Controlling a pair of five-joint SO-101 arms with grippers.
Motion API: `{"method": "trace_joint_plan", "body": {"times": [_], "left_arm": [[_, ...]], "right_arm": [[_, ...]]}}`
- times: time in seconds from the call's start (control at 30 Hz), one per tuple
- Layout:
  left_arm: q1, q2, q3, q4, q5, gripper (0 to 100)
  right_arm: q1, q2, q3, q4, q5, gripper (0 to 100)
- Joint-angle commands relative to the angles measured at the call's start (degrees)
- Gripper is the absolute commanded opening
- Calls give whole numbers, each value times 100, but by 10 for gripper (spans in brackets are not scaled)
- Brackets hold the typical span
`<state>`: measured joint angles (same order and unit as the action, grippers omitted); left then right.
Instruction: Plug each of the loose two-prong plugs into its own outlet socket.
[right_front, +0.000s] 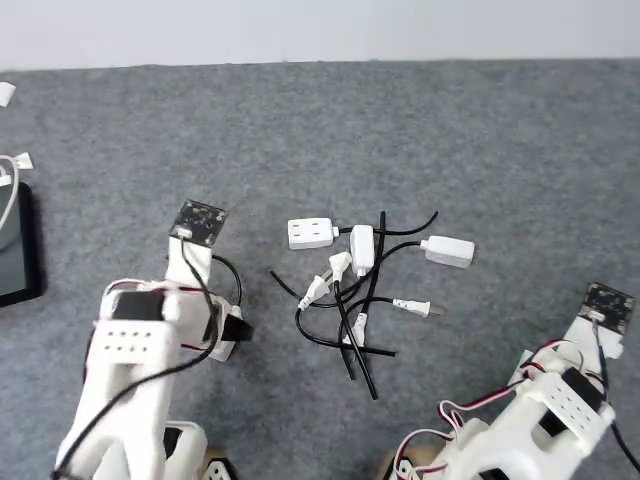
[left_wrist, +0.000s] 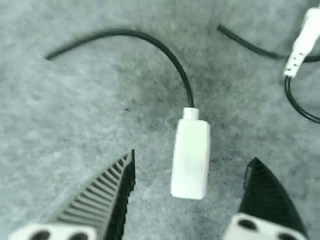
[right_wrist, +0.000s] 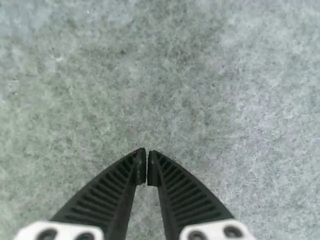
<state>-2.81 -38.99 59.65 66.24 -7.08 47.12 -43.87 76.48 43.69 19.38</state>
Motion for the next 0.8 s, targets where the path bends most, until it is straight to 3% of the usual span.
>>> {"method": "trace_joint_plan", "body": {"times": [0.0,0.13,0.23,0.57,0.77], "left_arm": [[-229,-589,-92,202,484,224],[-202,-158,-13,-70,668,73],[-176,352,-40,-492,668,27],[360,1099,-725,-1969,695,42],[-105,3042,-2413,-1591,1046,107]], "right_arm": [[-22,-110,-18,-66,53,11],[-22,-110,-18,-66,53,11],[-22,-110,-18,-66,53,11],[-22,-110,-18,-66,53,11],[-22,-110,-18,-66,53,11]]}}
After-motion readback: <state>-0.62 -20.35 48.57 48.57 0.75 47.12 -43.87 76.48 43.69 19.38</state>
